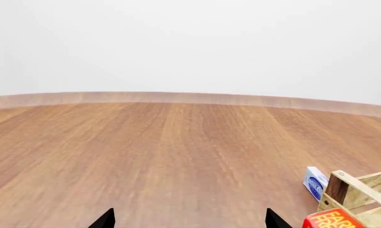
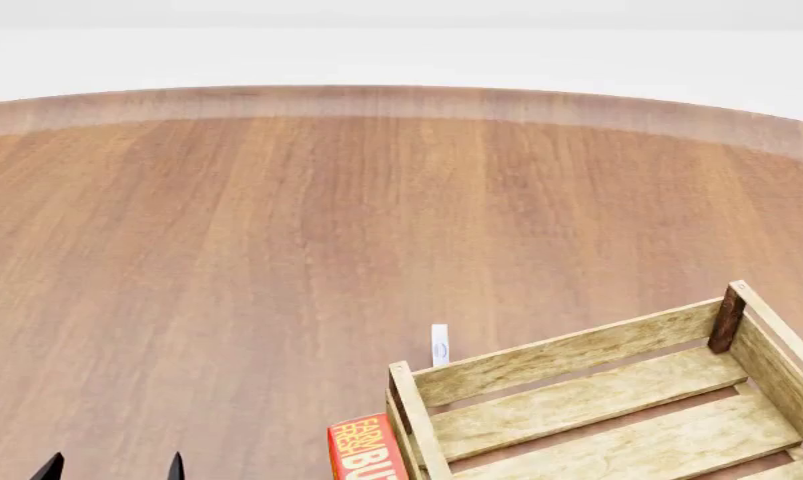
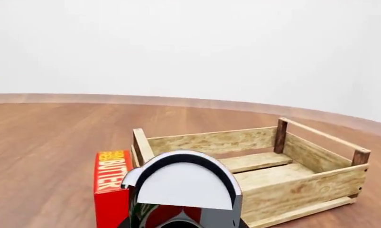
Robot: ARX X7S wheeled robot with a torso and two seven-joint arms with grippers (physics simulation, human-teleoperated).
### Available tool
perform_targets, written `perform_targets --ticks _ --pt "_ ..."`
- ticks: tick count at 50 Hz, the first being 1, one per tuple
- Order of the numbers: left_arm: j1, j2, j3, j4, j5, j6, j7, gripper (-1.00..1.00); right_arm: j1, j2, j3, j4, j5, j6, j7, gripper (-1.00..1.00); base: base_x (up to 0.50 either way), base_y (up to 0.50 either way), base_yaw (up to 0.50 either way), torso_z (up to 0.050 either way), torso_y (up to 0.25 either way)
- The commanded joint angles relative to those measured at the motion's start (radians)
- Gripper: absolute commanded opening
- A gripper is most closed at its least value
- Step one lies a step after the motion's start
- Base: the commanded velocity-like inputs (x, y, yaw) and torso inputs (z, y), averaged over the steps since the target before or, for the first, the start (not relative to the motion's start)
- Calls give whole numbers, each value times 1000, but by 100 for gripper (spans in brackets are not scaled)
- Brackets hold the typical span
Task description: Pick up the tomato sauce, and put it in the wooden tray.
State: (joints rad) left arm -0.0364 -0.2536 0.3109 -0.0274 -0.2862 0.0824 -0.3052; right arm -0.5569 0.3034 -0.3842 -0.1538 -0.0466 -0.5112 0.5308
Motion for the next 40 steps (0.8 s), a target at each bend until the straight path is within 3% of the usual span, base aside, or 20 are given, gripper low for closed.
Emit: perform_targets --ticks 1,8,12,24,40 --pt "-5 -2 6 -5 -1 0 -3 100 -15 13 8 -90 -45 29 20 -100 0 0 0 0 0" --pt "-3 -5 9 0 -1 -2 -7 100 35 13 30 -207 -17 170 8 -100 0 0 0 0 1" --pt "-3 -6 10 3 -2 -4 -9 100 136 4 56 -238 57 339 -17 -100 0 0 0 0 0" --pt "-5 -8 13 -2 -7 0 -11 100 195 10 79 -374 53 491 2 -100 0 0 0 0 0" --pt "-9 -11 17 -7 -13 4 -12 100 362 -16 96 -372 113 703 -10 -100 0 0 0 0 0"
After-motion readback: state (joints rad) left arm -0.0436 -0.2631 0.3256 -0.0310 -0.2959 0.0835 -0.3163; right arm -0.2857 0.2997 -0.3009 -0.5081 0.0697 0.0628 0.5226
